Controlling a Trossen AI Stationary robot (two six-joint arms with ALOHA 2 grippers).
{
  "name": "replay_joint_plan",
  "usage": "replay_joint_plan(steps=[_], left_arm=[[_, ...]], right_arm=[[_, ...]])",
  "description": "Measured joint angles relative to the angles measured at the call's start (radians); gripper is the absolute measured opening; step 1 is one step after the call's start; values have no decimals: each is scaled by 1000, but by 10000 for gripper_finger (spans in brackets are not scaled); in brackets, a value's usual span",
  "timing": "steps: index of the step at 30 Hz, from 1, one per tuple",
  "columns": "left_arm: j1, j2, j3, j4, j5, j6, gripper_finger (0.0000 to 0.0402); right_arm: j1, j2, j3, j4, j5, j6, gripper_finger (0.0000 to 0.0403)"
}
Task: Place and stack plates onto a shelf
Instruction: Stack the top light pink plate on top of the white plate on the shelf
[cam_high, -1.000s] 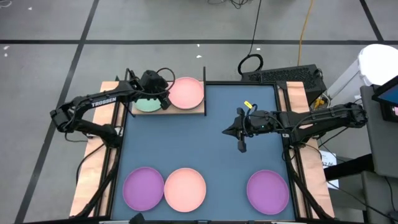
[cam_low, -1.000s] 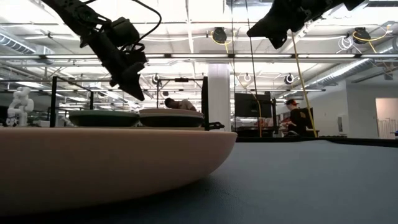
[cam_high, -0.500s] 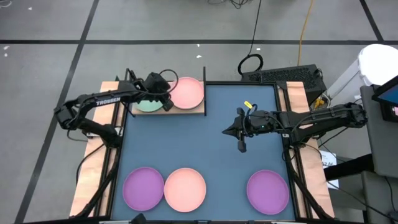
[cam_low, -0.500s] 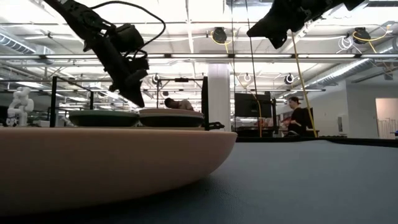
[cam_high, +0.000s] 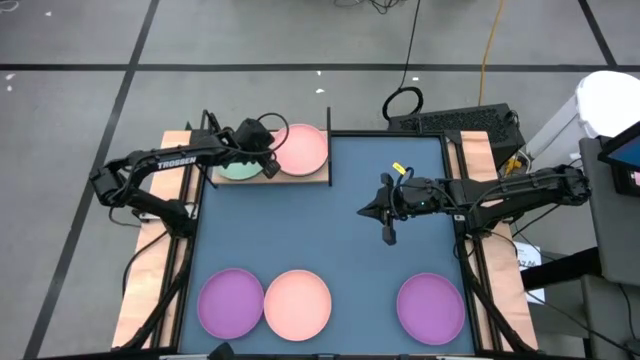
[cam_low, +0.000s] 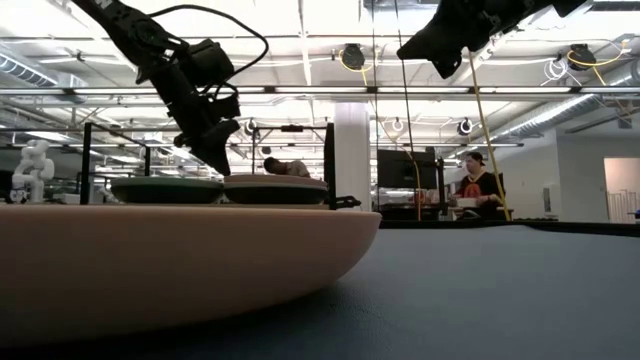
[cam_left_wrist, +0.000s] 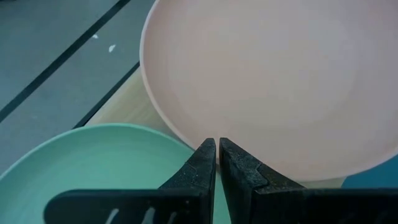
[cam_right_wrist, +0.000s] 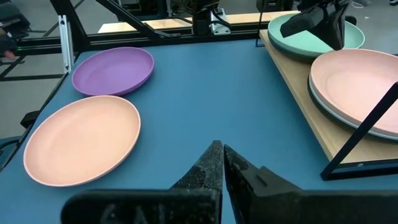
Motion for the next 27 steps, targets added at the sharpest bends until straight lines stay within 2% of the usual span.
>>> replay_joint_plan(steps=[19, 27], left_arm=[[-9, 0, 0, -9, -1, -10, 26], [-93, 0, 0, -9, 1, -2, 26]], right_arm=[[0, 0, 0, 0, 0, 2, 0], [0, 0, 0, 0, 0, 3, 0]])
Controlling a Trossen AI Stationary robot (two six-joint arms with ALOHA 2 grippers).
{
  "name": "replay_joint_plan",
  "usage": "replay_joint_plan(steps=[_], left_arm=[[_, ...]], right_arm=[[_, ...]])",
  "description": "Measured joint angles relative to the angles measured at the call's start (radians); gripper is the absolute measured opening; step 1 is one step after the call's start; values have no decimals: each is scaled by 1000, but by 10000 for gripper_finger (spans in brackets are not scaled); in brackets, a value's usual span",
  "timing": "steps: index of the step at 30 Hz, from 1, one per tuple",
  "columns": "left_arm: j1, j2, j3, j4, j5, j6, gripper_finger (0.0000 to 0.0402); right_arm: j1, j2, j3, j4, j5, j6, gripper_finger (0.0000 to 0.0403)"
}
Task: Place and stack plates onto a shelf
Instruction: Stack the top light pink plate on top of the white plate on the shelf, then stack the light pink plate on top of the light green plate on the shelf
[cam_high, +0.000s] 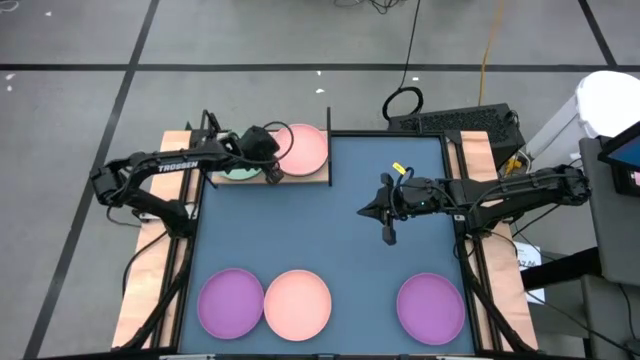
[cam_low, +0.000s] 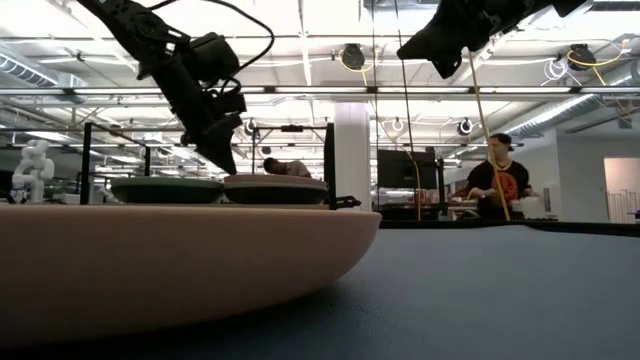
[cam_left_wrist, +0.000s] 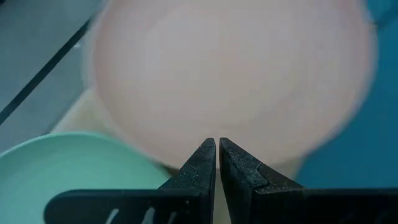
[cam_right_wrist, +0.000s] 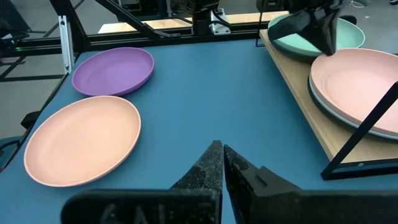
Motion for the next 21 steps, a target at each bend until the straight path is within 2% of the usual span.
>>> replay_joint_plan(steps=[9, 15, 21], left_arm=[[-191, -87, 0, -3, 8, -20, 26], [-371, -126, 1, -26, 12, -177, 26], [-603, -128, 1, 13, -4, -328, 26]], right_arm=[[0, 0, 0, 0, 0, -16, 0], [0, 0, 0, -1, 0, -26, 0], [1, 0, 0, -10, -4, 27, 0]])
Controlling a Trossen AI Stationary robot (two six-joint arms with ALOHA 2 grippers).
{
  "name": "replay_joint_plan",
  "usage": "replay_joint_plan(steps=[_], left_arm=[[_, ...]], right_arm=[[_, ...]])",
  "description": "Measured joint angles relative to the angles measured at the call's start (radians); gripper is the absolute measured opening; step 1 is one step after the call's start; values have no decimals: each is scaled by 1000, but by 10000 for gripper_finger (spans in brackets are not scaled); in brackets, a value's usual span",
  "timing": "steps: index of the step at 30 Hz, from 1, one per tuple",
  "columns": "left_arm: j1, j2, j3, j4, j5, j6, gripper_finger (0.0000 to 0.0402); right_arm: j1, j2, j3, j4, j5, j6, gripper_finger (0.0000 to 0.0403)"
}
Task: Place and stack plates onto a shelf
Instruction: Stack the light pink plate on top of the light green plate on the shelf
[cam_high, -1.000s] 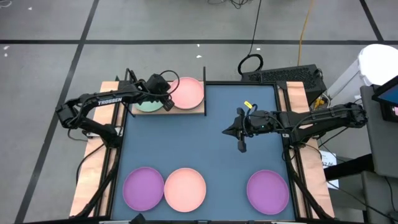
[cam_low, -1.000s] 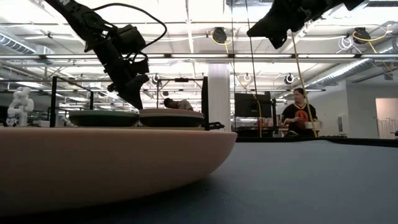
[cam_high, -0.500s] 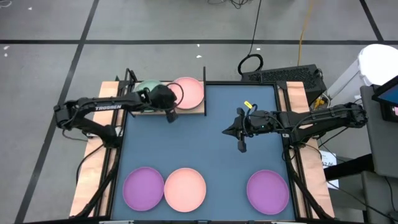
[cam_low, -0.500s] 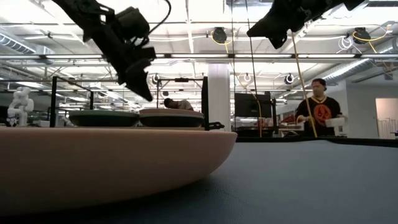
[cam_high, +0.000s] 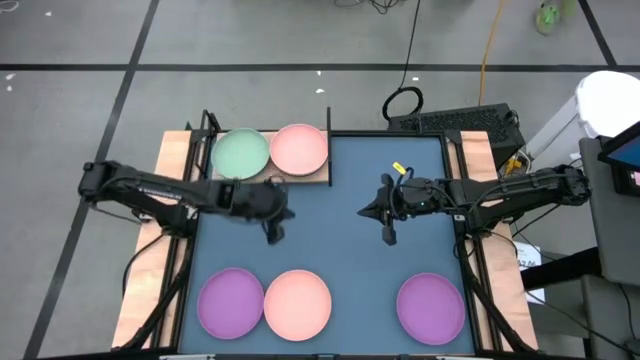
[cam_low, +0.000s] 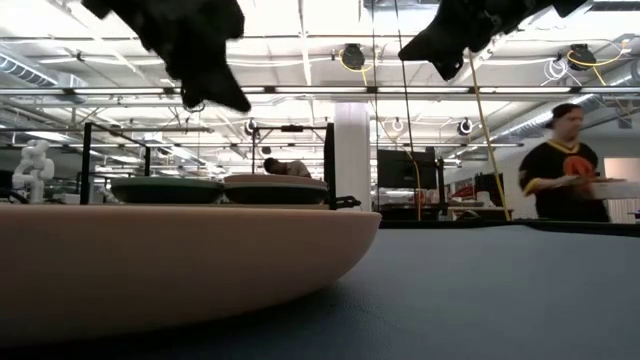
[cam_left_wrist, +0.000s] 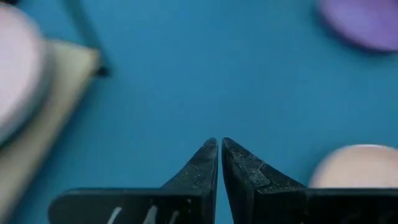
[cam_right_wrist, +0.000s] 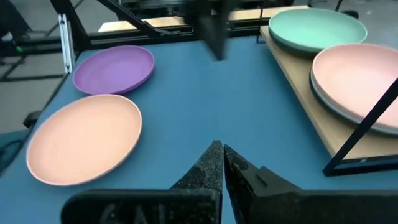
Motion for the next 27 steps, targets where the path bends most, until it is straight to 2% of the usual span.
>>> replay_joint_plan(steps=[6, 8, 12, 16, 21, 27], left_arm=[[-275, 8, 0, 111, -65, -84, 31], [-371, 30, 0, 132, -87, -94, 44], [-530, 74, -1, 151, -195, -118, 88], [-635, 136, -1, 219, -219, -106, 135], [-765, 240, -1, 365, -220, 6, 188], [-810, 331, 0, 511, -260, -8, 233]], right_arm=[[49, 0, 0, -30, -4, 167, 0], [73, 0, 0, -43, 0, 192, 0], [116, 0, 0, -44, 2, 225, 0], [131, 0, 0, -43, 4, 220, 0], [127, 0, 0, -42, 4, 190, 0], [102, 0, 0, -35, 5, 169, 0]])
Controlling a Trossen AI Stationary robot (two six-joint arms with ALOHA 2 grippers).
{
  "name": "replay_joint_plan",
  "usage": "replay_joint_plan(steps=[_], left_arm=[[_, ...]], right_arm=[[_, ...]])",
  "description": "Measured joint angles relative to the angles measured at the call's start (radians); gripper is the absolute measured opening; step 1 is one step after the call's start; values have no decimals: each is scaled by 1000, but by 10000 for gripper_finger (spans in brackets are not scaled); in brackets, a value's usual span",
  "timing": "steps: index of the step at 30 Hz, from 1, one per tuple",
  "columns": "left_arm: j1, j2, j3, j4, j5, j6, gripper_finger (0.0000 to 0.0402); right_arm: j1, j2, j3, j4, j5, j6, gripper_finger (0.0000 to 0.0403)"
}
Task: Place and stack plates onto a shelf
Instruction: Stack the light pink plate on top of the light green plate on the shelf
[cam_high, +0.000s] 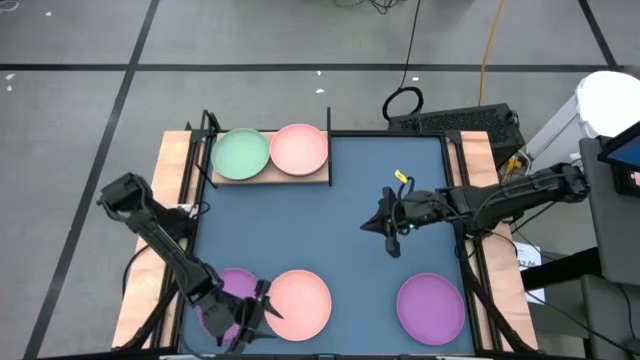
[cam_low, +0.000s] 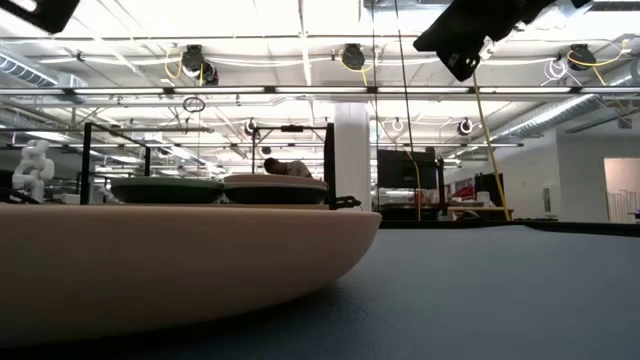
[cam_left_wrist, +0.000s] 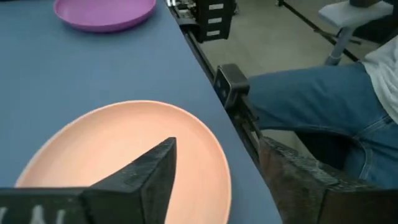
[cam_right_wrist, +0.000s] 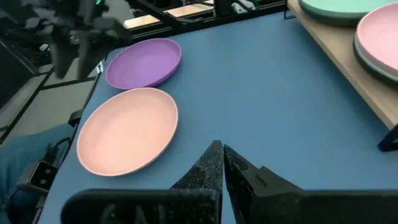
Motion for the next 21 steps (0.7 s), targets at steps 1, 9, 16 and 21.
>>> replay_joint_plan(steps=[1, 9, 16, 21], left_arm=[[-3, 15, 1, 11, 0, -1, 240], [-23, 153, 58, 6, 56, -8, 257], [-49, 224, 106, -44, 62, 1, 240], [-53, 257, 106, -70, 45, 22, 225]], right_arm=[[-3, 0, 0, 0, 0, 0, 0], [-6, 0, 0, 33, 0, 3, 0], [-6, 0, 0, 99, 0, -6, 0], [-6, 0, 0, 113, 0, -7, 0]])
